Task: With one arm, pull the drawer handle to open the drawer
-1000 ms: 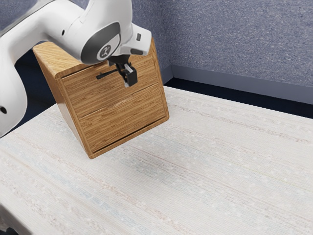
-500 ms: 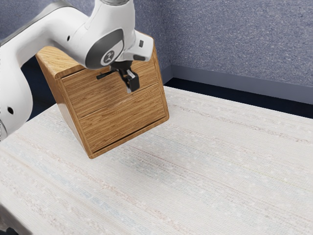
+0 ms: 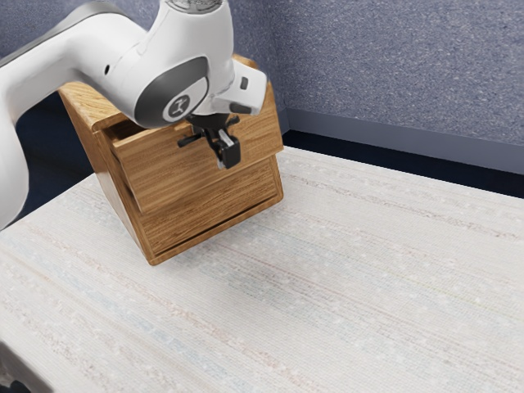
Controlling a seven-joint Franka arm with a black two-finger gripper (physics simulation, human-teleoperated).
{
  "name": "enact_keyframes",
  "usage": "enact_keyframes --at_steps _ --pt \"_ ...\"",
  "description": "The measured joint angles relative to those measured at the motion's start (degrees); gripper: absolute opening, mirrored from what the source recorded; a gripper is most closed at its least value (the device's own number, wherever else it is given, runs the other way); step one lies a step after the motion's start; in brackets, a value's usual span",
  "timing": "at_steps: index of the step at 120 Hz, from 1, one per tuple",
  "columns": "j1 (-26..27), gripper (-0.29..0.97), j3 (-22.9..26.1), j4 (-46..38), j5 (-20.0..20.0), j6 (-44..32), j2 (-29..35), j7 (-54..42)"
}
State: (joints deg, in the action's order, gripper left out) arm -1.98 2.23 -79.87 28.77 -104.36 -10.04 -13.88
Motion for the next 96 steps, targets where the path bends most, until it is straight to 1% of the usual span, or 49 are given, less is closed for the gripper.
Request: enact_keyframes --at_steps 7,62,80,96 --pt "0.7 0.6 0.0 -0.9 0.0 0.1 0.6 0.6" --pt "4.6 0.66 0.4 -4.9 0.5 0.6 3.7 5.3" --pt "5.1 0.67 2.3 -5.5 0.6 1.1 4.5 7.2" --pt "5.4 0.63 4.1 -7.1 0.7 2.0 6.2 9.1"
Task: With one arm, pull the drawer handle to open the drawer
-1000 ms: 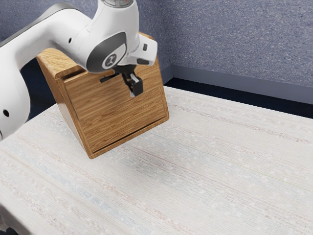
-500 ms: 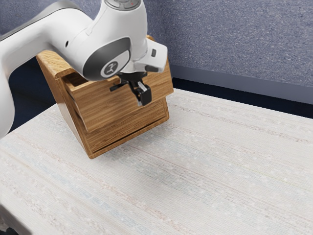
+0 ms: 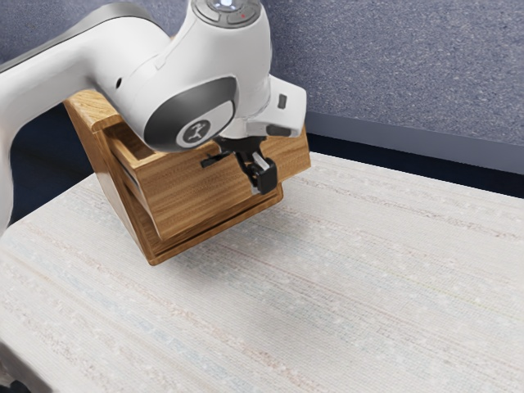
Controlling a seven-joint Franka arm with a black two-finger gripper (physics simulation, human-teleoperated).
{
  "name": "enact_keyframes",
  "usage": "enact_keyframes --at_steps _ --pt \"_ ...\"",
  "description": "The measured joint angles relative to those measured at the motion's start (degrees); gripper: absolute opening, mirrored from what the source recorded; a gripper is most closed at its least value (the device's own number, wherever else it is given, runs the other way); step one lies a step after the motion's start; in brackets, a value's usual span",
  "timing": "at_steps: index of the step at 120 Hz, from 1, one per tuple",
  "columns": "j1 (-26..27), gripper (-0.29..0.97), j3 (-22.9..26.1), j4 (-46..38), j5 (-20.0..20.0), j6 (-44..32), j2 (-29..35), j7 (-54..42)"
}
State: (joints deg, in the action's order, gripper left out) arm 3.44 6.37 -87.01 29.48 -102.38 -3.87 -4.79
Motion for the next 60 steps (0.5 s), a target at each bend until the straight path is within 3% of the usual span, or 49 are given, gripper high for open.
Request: enact_keyframes --at_steps 60 --pt "0.2 0.64 7.8 -0.3 2.2 4.3 1.4 7.6"
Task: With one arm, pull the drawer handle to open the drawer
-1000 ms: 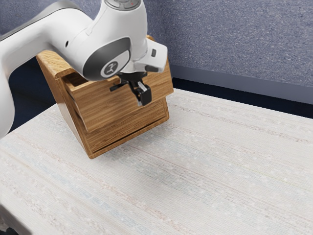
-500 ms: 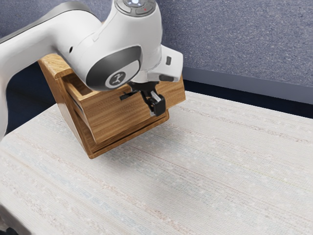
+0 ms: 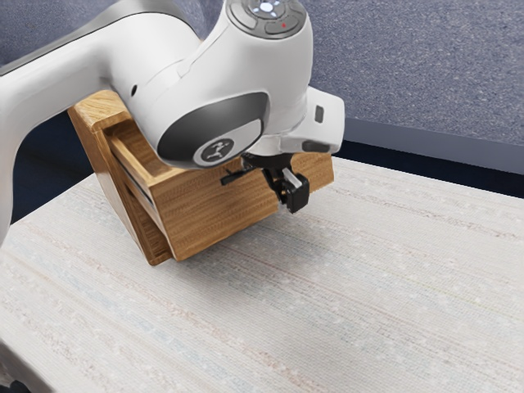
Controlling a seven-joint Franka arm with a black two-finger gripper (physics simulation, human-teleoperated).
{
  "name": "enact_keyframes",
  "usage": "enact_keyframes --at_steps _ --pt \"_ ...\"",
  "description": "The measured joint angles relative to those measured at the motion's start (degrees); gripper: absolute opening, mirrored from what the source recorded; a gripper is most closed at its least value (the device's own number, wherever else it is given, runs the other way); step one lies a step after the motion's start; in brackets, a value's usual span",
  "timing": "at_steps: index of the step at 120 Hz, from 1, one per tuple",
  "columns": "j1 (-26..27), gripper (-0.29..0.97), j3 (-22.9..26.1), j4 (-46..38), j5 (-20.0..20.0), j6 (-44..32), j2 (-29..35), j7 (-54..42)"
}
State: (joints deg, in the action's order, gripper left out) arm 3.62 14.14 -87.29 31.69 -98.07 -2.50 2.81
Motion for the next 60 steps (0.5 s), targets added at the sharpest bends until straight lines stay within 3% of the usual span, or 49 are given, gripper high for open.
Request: enact_keyframes --at_steps 39,50,55,60 --pt "-0.1 0.66 3.4 0.7 2.6 3.4 0.1 4.2" --pt "-2.1 0.66 6.9 0.9 3.2 4.3 -0.1 5.3" --pt "-3.2 0.66 9.6 2.6 2.6 5.3 -0.6 5.9" --pt "-2.9 0.66 11.3 5.8 -1.0 6.7 -1.2 6.6"
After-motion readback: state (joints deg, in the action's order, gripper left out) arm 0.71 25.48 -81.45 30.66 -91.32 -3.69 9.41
